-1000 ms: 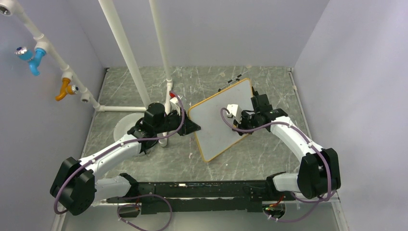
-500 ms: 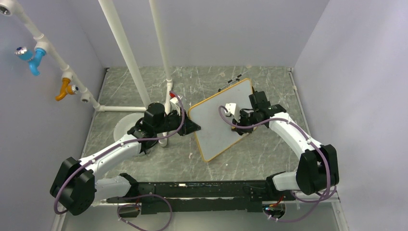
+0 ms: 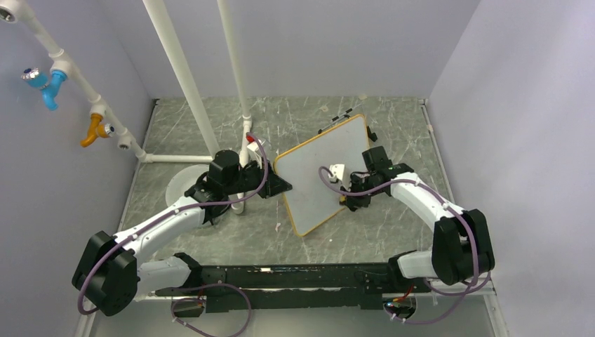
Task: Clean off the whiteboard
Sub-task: Erase the whiteboard at the center of the board.
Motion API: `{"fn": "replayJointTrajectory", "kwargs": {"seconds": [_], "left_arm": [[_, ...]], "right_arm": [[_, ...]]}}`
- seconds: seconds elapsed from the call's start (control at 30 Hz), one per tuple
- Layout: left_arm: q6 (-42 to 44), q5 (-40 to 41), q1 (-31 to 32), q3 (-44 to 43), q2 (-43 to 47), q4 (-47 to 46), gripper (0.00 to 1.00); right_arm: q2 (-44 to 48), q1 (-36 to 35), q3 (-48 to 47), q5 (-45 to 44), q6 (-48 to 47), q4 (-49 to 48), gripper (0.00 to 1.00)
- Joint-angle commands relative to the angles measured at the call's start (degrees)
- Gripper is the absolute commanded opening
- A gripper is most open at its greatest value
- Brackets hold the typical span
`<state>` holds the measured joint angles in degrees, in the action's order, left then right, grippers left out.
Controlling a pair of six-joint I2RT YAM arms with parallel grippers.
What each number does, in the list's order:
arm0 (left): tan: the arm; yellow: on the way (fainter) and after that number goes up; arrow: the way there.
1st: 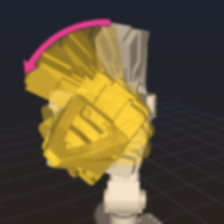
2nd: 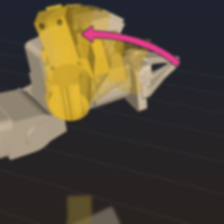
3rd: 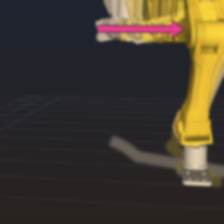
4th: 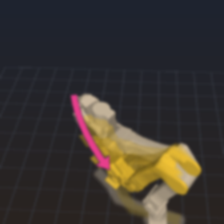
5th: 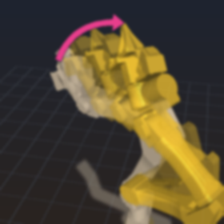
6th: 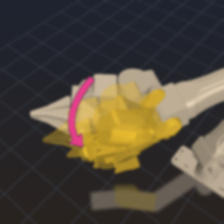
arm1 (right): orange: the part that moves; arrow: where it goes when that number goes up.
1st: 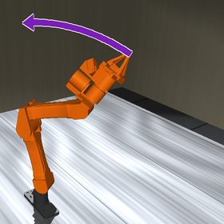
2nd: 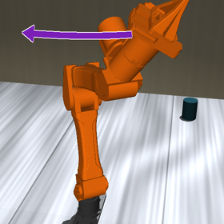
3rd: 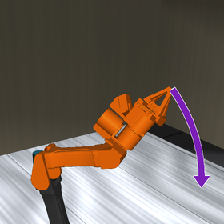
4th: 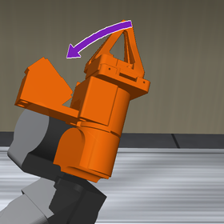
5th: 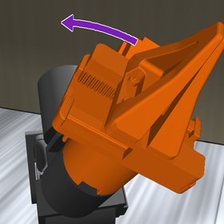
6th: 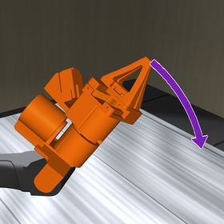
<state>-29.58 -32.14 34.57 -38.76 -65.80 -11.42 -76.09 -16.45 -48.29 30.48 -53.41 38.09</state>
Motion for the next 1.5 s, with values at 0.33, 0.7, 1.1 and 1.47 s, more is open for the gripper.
{"fn": "replayJointTrajectory", "kwargs": {"seconds": [0.33, 0.7, 1.1, 1.47], "left_arm": [[-1.0, -7.6, -0.3, -1.1, 2.5, -5.6, 0.0], [-1.3, -7.9, -0.4, -0.6, 2.2, -6.9, 0.0], [-2.6, -8.0, -0.5, -0.9, 0.9, -8.0, 0.0], [-2.4, -8.3, -0.5, -1.3, 0.6, -7.7, 0.0]], "right_arm": [[-0.1, 2.9, -10.6, 2.7, 6.7, -4.7, 0.0], [1.7, 3.1, -7.1, -0.5, 11.7, -8.4, 0.0], [1.8, -4.6, -6.2, -7.4, 14.3, -9.4, 0.0], [1.0, -0.1, -6.7, -5.8, 15.5, -10.4, 0.0]]}}
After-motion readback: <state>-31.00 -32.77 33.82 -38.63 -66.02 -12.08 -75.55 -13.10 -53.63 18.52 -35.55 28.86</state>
